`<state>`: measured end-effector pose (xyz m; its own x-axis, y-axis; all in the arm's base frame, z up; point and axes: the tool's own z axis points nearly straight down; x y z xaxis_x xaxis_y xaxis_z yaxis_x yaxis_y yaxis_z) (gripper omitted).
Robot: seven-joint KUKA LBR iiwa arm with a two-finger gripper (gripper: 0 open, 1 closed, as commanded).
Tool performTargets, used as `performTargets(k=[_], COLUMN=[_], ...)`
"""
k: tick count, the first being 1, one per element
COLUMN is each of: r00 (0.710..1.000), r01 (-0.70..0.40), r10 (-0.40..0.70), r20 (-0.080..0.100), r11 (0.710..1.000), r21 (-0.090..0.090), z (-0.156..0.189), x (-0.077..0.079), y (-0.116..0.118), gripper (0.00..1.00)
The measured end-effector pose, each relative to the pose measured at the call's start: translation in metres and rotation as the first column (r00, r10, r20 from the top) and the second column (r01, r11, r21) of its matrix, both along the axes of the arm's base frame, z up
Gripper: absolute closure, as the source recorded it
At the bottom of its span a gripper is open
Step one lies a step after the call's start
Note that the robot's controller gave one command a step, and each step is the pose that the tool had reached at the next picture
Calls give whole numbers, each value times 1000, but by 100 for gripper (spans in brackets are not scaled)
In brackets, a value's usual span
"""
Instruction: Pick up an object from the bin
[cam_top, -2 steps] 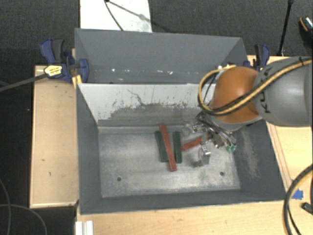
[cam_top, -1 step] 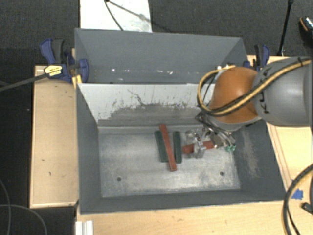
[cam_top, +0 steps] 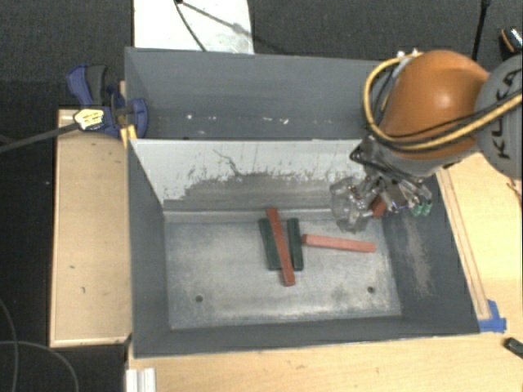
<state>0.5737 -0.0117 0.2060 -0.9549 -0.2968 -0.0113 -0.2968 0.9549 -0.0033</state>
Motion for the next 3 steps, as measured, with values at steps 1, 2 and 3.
performTargets(k=[1,2,3], r00=[1000,999,999], r01=[4,-37,-43], r10=[-4,37,43], r20=[-9,-16,-5], r11=[1000,999,999], r21=[1,1,-1], z=[-5,-140,-135], x=[-2,-17,14], y=[0,-33,-55], gripper=[0,0,0])
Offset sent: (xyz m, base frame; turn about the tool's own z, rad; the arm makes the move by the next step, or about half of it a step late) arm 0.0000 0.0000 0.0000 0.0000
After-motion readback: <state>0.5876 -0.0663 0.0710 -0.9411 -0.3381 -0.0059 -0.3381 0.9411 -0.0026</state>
